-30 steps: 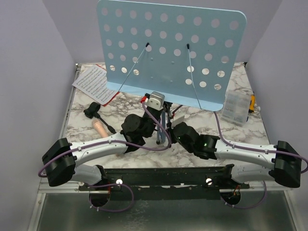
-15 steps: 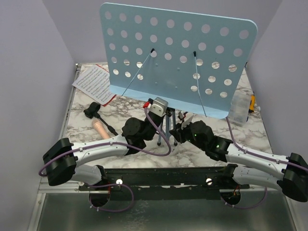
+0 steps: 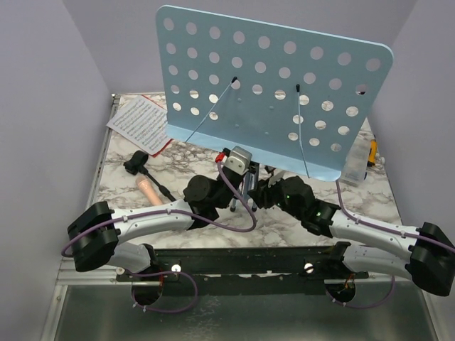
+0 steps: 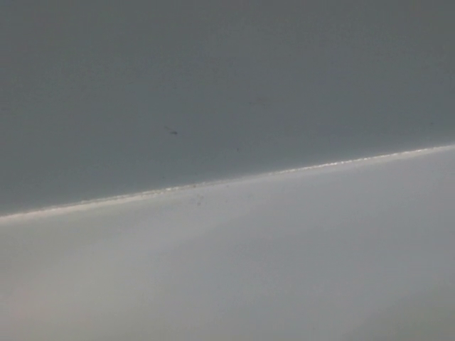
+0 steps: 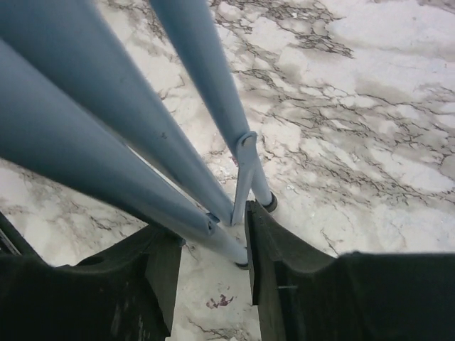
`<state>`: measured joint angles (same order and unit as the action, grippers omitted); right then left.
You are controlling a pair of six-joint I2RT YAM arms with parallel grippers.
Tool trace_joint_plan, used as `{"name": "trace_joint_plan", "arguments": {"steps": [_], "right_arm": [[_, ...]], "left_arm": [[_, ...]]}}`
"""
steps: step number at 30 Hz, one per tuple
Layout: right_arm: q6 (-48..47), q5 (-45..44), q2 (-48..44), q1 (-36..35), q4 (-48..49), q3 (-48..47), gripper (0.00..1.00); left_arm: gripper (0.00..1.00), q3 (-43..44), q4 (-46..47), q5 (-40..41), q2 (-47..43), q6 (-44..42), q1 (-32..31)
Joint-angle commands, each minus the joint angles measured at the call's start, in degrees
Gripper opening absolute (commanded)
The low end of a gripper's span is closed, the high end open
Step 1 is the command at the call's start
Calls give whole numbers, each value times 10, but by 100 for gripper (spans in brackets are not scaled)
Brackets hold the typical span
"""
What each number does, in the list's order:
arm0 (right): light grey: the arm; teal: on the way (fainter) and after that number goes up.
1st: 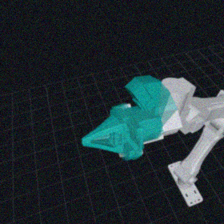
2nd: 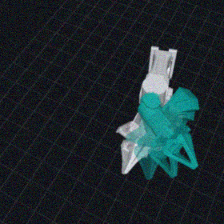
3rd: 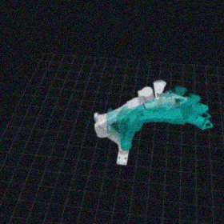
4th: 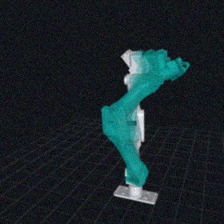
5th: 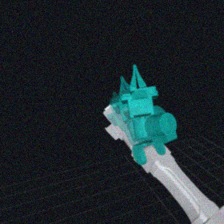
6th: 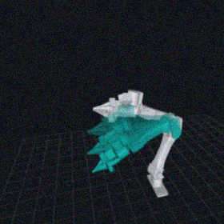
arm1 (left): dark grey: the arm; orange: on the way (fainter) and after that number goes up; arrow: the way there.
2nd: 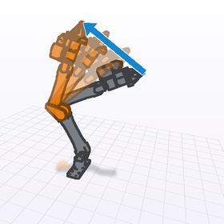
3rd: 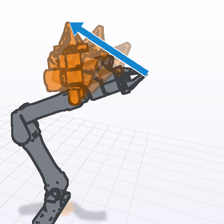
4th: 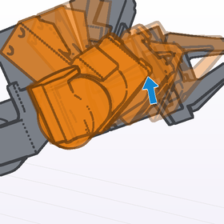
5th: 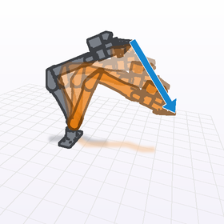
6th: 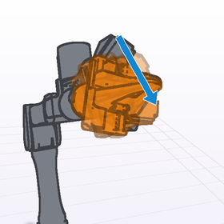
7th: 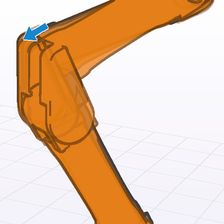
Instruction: Set up the instrument practice props
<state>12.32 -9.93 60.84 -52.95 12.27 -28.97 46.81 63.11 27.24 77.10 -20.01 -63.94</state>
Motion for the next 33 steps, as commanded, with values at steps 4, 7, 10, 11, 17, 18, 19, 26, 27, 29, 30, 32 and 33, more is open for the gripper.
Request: {"name": "trace_joint_plan", "arguments": {"steps": [4,7,10,11,17,18,19,26,27,29,30,32,33], "right_arm": [[44,-47,-13,14,-78,-72,61],[30,-26,-29,14,-78,-89,70],[17,-4,-44,14,-52,-87,72],[12,-2,-45,14,-42,-83,72],[-3,-14,-19,14,-38,-97,39],[-2,-23,-15,14,-46,-101,34],[-1,-34,-13,14,-56,-101,30],[0,-65,-38,14,-106,-76,17],[-2,-66,-43,14,-110,-71,17],[-5,-70,-54,14,-119,-61,17],[-4,-76,-58,14,-121,-57,17],[-8,-75,-68,14,-122,-48,17],[-15,-75,-73,14,-117,-44,16]], "left_arm": [[0,-1,-25,18,18,-48,-16],[0,-1,-25,18,20,-49,-18],[0,0,-26,18,20,-49,-21],[0,0,-26,17,21,-49,-20],[0,0,-27,18,19,-53,-22],[0,0,-27,19,18,-55,-22],[0,0,-27,21,17,-58,-22],[0,3,-24,35,-1,-93,-21],[0,3,-20,36,-3,-102,-20],[0,4,-15,39,-7,-119,-15],[0,5,-14,38,-10,-123,-12],[0,6,-12,33,-18,-126,0],[0,8,-12,30,-23,-123,9]]}}
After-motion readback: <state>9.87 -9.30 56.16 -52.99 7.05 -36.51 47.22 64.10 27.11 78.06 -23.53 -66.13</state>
